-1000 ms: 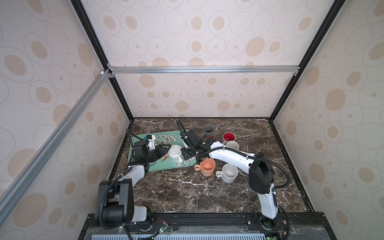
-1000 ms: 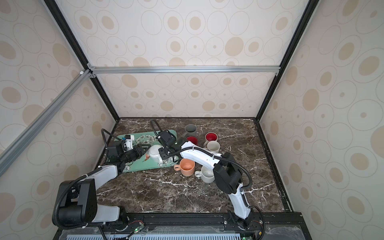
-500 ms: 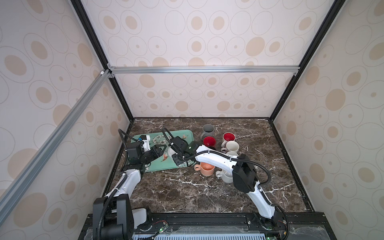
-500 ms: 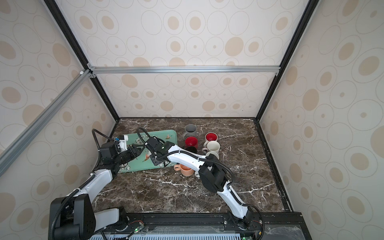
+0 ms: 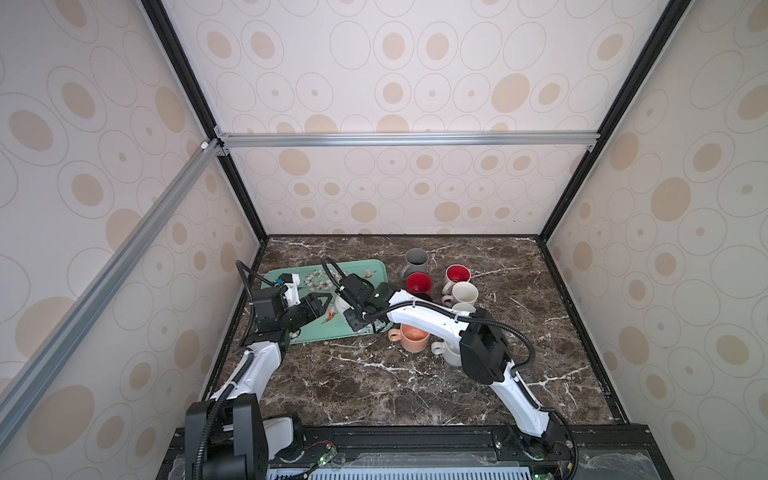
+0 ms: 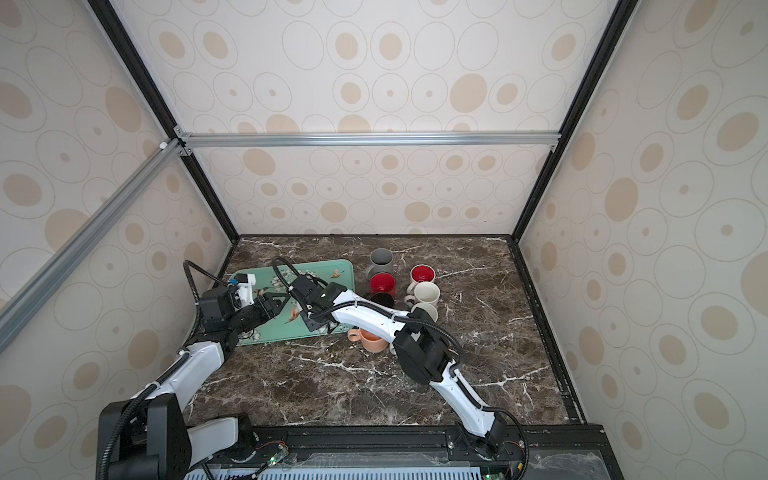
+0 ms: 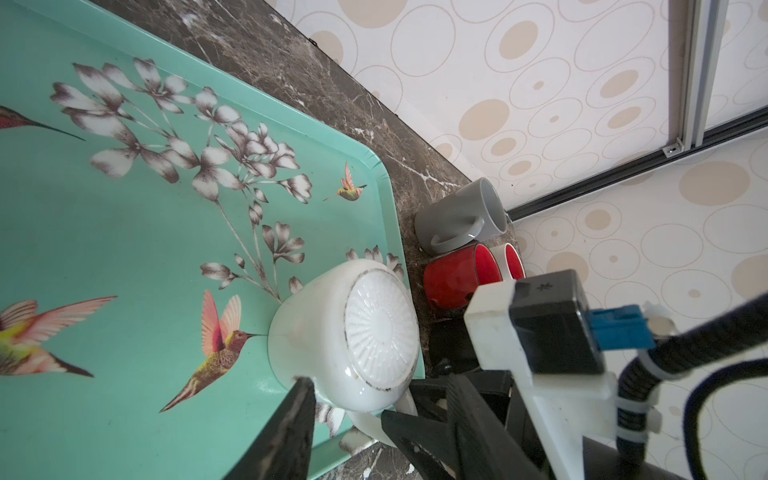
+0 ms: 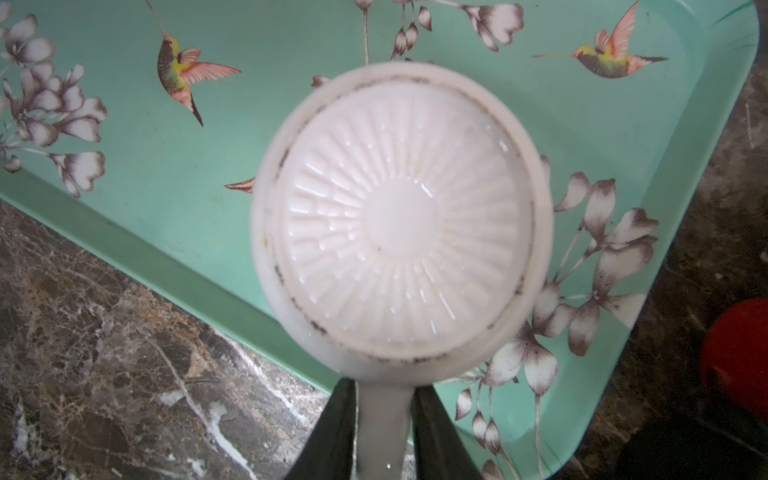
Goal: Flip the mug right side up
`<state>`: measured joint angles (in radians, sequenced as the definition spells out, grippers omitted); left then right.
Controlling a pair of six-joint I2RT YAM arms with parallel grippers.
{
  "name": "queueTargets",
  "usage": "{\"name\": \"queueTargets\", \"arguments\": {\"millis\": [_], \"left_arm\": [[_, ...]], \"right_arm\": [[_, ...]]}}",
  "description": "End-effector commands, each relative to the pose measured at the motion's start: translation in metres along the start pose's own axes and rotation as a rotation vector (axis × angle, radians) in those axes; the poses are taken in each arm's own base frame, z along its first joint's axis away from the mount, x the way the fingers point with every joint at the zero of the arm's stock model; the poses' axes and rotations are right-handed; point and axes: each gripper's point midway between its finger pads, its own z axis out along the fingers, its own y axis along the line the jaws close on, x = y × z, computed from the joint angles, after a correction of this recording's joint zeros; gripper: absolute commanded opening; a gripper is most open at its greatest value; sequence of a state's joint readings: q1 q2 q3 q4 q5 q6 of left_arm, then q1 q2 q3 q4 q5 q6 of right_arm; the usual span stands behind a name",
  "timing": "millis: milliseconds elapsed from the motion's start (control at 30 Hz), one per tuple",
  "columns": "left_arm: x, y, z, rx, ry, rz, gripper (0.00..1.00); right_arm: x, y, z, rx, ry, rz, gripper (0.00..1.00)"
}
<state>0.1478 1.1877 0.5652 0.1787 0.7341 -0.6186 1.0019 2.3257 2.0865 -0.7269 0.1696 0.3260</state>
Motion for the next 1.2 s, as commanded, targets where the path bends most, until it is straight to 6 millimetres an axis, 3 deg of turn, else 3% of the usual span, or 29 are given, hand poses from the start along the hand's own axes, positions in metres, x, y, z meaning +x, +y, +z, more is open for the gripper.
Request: {"name": "queueTargets", "arguments": {"millis": [0,167,500,600,967,1167], "left_arm": [[-0.004,-0.002,-0.005,0.000,-0.017,0.036,0.52],[-0.003,-0.002,-0.005,-0.004,-0.015,0.040,0.52],[0.000,-0.002,-0.007,0.002,-0.012,0.047,0.54],[0.002,-0.005,-0.008,0.022,-0.014,0.035,0.57],[0.014,-0.026,-0.019,0.181,-0.064,-0.055,0.60],[0.013,-0.040,-0.024,0.290,-0.095,-0.130,0.60]], "right_arm": [[-0.002,-0.001,0.007,0.021,0.004,-0.018,0.29],[0.003,0.000,0.016,0.021,0.028,-0.020,0.34],[-0.016,0.000,0.007,0.021,-0.038,-0.026,0.07],[-0.027,-0.001,-0.001,0.027,-0.077,-0.023,0.00],[-0.078,-0.009,-0.053,-0.102,-0.344,0.194,0.00],[-0.088,-0.018,-0.071,-0.162,-0.427,0.295,0.00]]}}
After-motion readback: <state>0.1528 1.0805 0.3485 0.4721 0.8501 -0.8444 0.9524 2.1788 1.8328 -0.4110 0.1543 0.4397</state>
